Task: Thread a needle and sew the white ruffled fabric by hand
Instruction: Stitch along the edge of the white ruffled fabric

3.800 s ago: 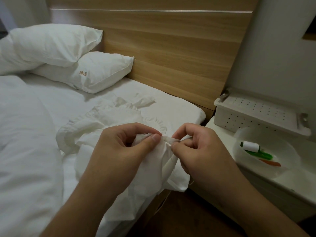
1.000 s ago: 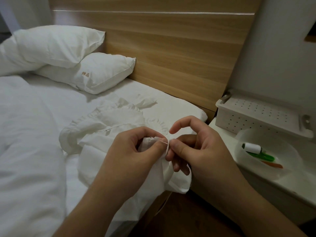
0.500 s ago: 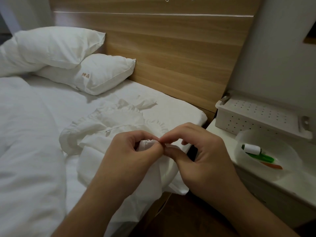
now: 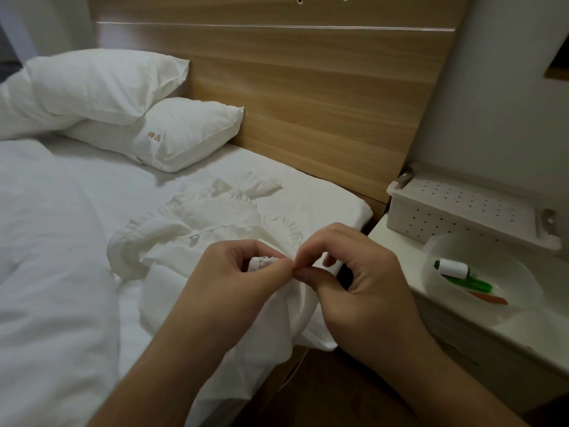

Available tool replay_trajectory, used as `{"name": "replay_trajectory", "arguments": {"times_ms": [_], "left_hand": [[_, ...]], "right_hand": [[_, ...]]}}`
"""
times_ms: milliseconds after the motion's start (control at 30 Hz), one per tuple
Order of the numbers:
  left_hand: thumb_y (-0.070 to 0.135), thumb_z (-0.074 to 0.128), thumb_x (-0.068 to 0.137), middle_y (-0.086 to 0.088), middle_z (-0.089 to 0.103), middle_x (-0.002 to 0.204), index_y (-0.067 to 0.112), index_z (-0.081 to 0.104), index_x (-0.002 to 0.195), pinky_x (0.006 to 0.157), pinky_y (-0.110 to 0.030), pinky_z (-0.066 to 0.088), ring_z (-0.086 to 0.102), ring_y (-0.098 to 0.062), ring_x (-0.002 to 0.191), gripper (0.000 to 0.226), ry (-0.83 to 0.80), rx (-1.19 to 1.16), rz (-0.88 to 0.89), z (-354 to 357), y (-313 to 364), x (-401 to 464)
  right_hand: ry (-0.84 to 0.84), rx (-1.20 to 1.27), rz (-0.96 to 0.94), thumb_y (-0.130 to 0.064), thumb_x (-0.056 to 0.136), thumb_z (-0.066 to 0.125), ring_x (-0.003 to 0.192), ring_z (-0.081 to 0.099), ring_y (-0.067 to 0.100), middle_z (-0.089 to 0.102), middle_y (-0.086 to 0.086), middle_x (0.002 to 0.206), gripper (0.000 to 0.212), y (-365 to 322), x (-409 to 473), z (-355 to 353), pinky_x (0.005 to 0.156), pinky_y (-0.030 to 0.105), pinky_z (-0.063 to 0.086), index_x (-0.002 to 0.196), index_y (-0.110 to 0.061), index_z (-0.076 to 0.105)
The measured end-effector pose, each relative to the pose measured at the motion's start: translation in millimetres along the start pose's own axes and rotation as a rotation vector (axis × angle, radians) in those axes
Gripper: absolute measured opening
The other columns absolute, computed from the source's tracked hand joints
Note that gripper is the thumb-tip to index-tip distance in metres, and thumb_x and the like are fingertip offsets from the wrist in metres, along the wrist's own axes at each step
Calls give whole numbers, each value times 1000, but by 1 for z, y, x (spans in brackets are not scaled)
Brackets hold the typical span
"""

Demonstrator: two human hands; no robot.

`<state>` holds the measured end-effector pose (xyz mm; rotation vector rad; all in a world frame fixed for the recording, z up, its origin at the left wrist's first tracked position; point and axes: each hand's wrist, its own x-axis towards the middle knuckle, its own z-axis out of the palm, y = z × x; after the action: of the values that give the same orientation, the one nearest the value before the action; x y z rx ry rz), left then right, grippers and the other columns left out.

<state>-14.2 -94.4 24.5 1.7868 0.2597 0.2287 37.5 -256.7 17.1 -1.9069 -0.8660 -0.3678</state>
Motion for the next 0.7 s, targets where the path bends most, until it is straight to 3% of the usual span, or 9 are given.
{"name": "replay_trajectory", "arguments": {"times_ms": [133, 267, 333, 400, 500, 600, 700], "left_hand": [[28, 76, 89, 3, 78, 80, 27, 82, 80, 72, -33, 59, 75, -14, 79, 11, 27, 41, 49, 1, -1, 0], [29, 74, 94, 12, 76, 77, 27, 81, 82, 65, -19, 52, 71, -3, 74, 13, 50, 76, 86, 2, -1, 0], [27, 74, 94, 18, 71, 69, 27, 79, 81, 57, -11, 45, 65, 2, 65, 14, 80, 132, 109, 2, -4, 2], [26, 73, 94, 20, 67, 64, 26, 78, 80, 55, -9, 44, 61, 4, 61, 15, 122, 189, 122, 1, -7, 4], [24, 73, 94, 20, 60, 55, 24, 77, 80, 53, -9, 42, 57, 4, 55, 15, 148, 160, 109, -1, -9, 6], [22, 73, 95, 21, 57, 53, 22, 77, 80, 52, -9, 40, 55, 5, 53, 15, 137, 120, 97, -3, -10, 7], [21, 72, 96, 23, 55, 52, 22, 75, 81, 60, -20, 39, 54, 4, 55, 15, 126, 85, 83, -3, -11, 8]], "right_hand": [[54, 257, 226, 1, 89, 72, 96, 68, 16, 74, -8, 95, 25, -2, 1, -1, 81, 29, 59, 83, -23, 70], [92, 639, 415, 6, 95, 60, 100, 75, 18, 79, 7, 94, 7, -5, 4, -3, 88, 28, 60, 93, 1, 64], [119, 737, 446, -4, 92, 60, 99, 76, 21, 78, 13, 88, 8, -8, 6, -4, 87, 26, 60, 96, 3, 61], [158, 823, 463, -15, 86, 58, 95, 77, 25, 76, 15, 80, 20, -9, 10, -9, 83, 24, 60, 98, 2, 59], [231, 992, 472, -11, 93, 53, 76, 69, 29, 59, 13, 67, 13, -8, 16, -18, 80, 38, 62, 101, -2, 55], [236, 961, 485, -3, 104, 43, 62, 49, 24, 42, 7, 66, 12, -4, 18, -27, 59, 38, 54, 102, -7, 54], [125, 619, 479, -4, 106, 46, 59, 43, 20, 44, 2, 64, 15, 1, 16, -33, 51, 32, 43, 102, -13, 57]]}}
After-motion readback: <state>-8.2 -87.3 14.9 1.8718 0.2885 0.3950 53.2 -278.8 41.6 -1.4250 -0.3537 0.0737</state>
